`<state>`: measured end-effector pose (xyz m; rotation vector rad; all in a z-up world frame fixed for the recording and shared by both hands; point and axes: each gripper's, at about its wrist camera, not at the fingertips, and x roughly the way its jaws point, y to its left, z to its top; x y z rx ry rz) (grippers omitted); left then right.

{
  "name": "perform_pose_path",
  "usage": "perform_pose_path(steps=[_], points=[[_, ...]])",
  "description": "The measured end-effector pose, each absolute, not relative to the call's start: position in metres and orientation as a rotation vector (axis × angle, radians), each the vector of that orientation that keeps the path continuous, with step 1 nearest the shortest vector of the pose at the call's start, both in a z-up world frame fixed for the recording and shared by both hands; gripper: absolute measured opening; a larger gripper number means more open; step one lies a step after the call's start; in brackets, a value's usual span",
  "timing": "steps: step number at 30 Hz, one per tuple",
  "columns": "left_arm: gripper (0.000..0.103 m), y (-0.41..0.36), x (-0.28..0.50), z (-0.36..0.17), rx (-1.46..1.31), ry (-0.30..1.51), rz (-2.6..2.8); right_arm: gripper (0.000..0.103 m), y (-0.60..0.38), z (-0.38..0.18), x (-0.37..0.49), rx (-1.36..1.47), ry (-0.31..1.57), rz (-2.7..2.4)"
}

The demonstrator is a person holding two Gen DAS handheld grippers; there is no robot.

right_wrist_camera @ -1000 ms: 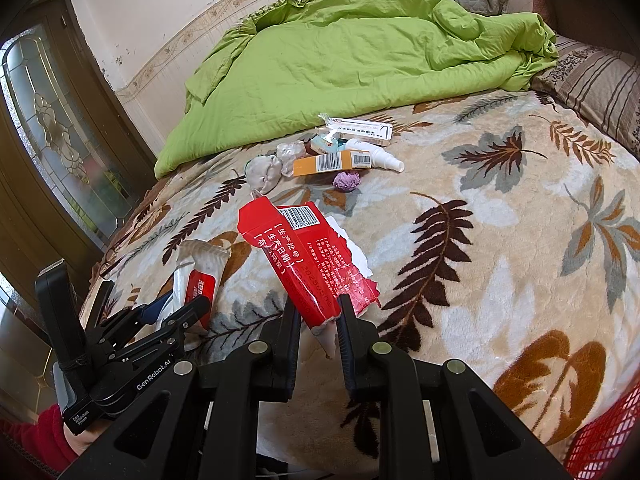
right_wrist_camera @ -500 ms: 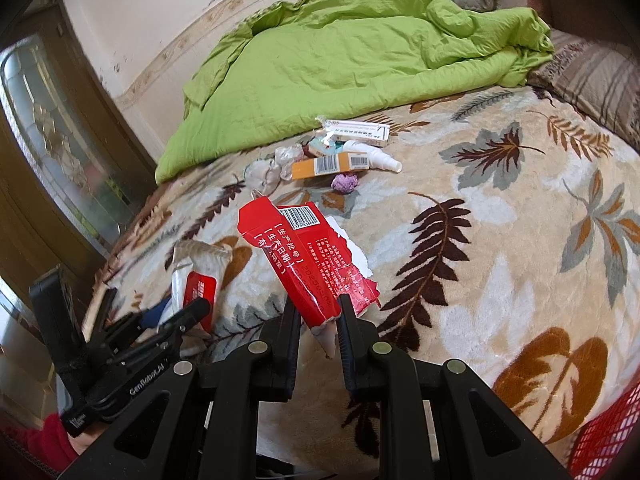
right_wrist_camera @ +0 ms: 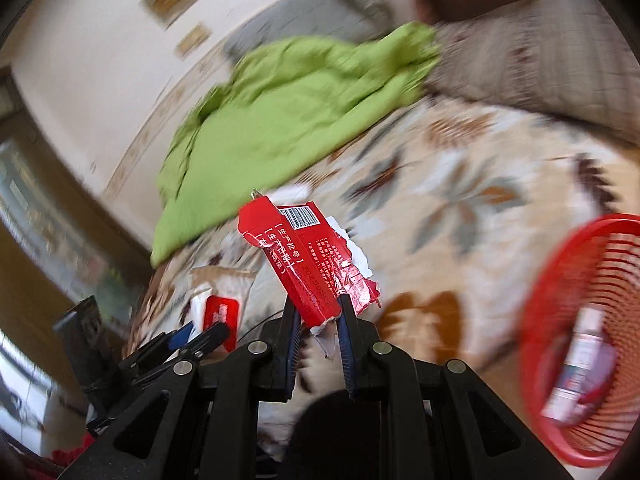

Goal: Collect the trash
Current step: 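Carry both items over the red wastebasket and open both tools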

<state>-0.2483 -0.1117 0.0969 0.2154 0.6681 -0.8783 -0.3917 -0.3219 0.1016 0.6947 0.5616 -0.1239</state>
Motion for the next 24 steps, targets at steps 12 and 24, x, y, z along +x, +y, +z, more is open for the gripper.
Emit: perform_pose_path(steps=[12,24], points=[[0.043,-0.269,-0.328,0.127,0.218,0.810,-1.290,0.022,-0.418,0.085,-0.520,0.852,0.483,-0.505],[0.060,-0.316,-0.334,0.112,0.205,0.881,-1.351,0.048,-0.440,0.080,-0.535,0.841,0.492,-0.629]])
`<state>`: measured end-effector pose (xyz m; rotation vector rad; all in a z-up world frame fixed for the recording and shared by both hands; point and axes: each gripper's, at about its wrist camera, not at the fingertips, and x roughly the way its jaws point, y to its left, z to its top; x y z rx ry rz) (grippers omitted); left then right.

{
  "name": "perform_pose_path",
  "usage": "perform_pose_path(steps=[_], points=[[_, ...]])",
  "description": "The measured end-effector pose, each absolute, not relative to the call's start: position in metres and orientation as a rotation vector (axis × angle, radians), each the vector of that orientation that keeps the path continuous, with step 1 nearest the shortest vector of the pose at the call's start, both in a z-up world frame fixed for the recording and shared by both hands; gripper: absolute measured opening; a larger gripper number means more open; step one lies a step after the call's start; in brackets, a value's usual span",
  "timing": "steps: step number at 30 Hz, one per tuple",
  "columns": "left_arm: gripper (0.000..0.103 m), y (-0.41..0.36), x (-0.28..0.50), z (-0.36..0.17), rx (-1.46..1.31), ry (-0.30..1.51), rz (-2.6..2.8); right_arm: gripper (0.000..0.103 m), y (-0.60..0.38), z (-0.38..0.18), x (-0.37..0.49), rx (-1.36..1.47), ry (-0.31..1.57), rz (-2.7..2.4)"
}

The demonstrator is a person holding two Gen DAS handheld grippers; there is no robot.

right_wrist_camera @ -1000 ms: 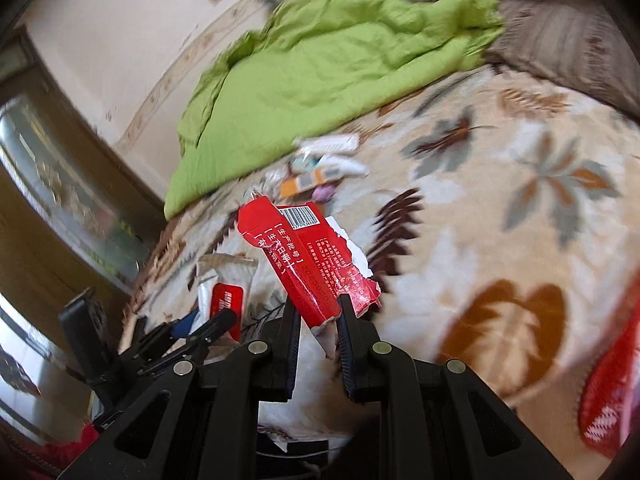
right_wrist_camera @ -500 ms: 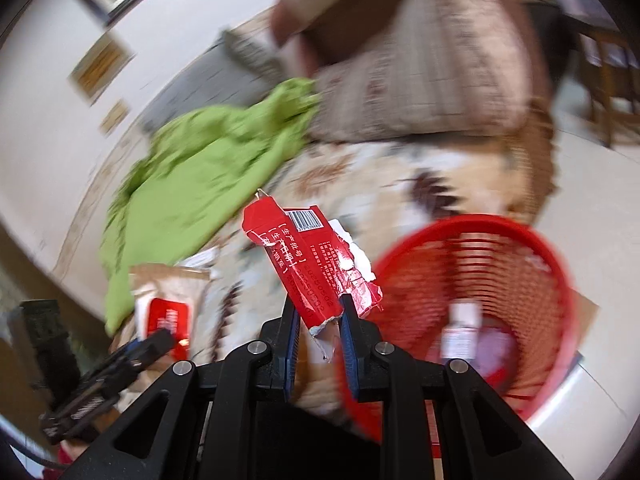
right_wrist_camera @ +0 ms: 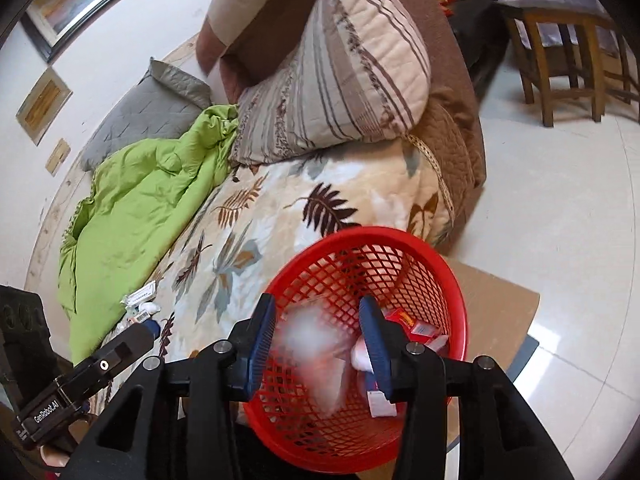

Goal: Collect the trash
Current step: 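Carry both items over the red wastebasket and open both tools, then return both tools to the remaining trash on the bed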

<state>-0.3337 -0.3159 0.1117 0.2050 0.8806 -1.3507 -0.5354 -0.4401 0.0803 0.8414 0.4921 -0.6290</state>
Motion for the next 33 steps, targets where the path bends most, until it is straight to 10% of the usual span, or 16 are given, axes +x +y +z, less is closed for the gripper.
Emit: perform_pose_path(steps=[33], points=[[0.067,-0.011,-0.154,0.074,-0.025,0.857,-0.598,0.053,-0.250,0.089,-0.281,0.448,0.757,-0.034]])
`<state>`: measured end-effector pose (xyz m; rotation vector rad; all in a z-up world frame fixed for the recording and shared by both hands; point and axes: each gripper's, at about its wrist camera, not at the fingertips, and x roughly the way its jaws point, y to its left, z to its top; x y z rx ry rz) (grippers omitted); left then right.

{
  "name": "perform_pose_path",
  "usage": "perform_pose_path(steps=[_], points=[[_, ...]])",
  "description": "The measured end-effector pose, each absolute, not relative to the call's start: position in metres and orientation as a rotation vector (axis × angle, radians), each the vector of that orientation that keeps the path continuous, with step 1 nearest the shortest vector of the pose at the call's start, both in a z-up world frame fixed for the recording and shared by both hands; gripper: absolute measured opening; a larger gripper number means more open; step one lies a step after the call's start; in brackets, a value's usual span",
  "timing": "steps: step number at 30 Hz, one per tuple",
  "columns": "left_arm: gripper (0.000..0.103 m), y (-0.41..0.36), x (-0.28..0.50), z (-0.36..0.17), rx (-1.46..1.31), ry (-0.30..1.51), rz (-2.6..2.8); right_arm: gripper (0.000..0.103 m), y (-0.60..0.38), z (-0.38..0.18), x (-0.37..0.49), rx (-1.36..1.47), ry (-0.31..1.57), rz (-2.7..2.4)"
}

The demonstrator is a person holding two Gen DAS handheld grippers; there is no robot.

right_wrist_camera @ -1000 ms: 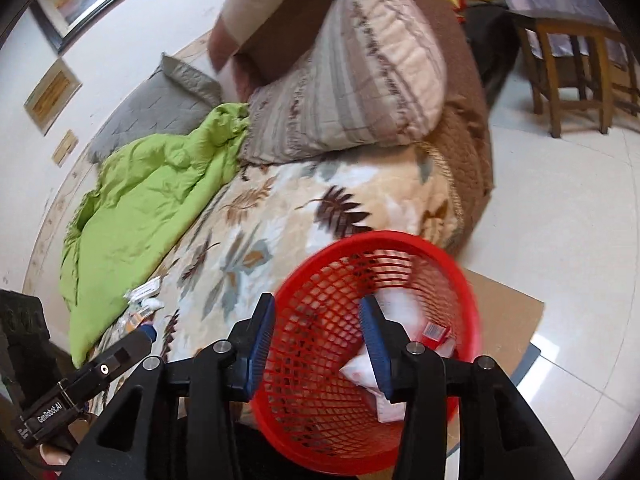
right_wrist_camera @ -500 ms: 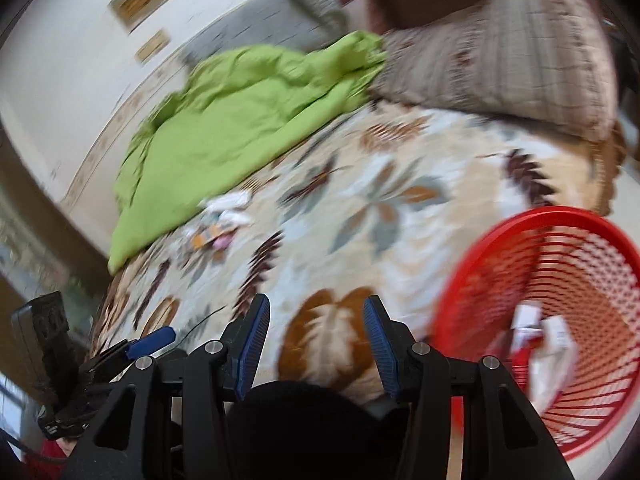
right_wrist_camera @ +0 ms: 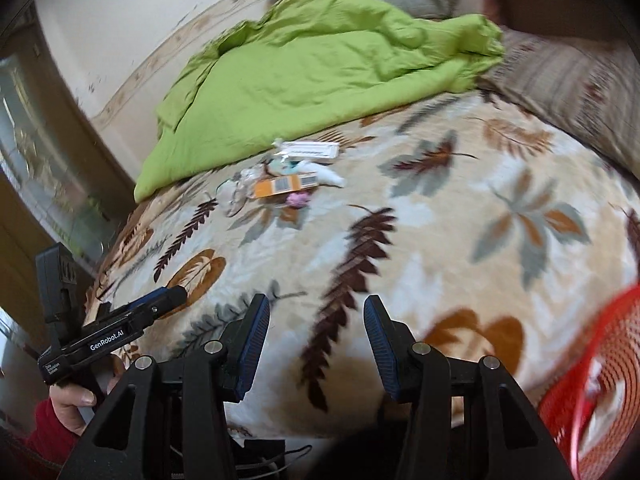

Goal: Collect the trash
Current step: 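Return both tools to the remaining trash on the bed, then grasp the white sock with the left tool while the right tool grasps the purple crumpled ball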

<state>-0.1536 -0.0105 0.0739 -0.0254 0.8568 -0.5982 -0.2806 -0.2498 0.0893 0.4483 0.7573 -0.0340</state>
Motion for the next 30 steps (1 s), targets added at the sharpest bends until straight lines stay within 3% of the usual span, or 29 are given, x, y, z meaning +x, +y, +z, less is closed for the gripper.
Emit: perform_pose_path(steps=[20,22,24,30], points=[[0.067,0.021,-0.121,0.048,-0.026,0.781,-0.453,0.052,-0.215,0.017,-0.033,0.286,0.896,-0.115],[0.067,0.022,-0.118,0.046,-0.038,0.791,-0.454,0.037,-0.218,0.009,-0.026,0.306,0.898,-0.124],[0.067,0.023,-0.115,0.044,-0.043,0.800,-0.450,0.029,-0.222,0.000,-0.024,0.314,0.908,-0.138],[0.067,0.022,-0.099,0.049,-0.065,0.808,-0.430,0.028,-0.232,0.017,-0.049,0.383,0.845,-0.087]])
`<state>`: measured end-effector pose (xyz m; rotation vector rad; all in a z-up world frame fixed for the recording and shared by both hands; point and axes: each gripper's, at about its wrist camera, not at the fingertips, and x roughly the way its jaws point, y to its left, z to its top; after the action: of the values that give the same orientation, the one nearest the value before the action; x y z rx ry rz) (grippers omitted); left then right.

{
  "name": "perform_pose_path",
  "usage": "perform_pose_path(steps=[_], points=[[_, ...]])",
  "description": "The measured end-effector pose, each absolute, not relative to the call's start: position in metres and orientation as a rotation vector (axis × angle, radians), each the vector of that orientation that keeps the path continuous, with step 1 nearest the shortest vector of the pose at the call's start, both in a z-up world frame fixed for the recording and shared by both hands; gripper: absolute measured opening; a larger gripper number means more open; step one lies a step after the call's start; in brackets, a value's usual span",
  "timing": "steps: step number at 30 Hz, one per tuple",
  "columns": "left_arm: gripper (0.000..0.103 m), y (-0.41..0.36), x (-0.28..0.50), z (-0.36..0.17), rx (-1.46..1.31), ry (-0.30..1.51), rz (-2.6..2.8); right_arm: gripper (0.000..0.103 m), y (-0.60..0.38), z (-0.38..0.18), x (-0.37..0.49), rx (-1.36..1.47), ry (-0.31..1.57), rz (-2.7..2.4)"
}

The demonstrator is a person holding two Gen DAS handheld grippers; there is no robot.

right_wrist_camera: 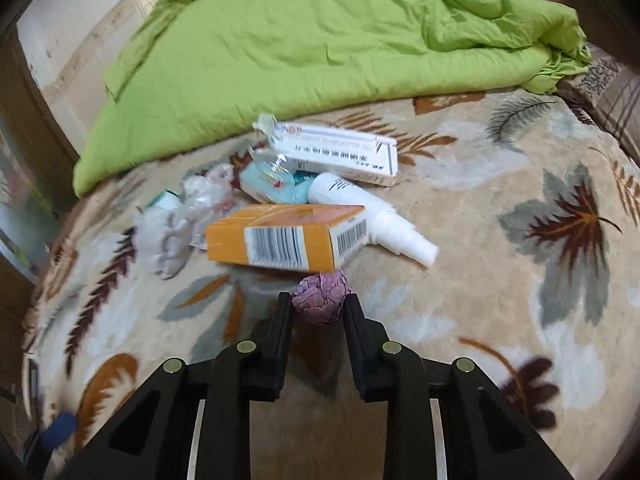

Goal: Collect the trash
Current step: 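Grasp the white sock with the left tool while the right tool grasps the purple crumpled ball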

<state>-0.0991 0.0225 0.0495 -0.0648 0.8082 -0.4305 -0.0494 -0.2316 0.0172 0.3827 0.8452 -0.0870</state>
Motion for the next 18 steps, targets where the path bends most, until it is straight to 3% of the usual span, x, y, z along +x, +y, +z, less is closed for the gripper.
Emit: perform_pose_path(steps=[11,18], points=[[0.067,-0.005,0.025,0.076,-0.259,0.897,-0.370,0.028,-0.238,0.047,-0.082,0.436,0.727,-0.036],[0.066,-0.034,0.093,0.047,-0.296,0.993,-0.305,0.028,-0.239,0.048,-0.079,0.444,0.723,0.006]])
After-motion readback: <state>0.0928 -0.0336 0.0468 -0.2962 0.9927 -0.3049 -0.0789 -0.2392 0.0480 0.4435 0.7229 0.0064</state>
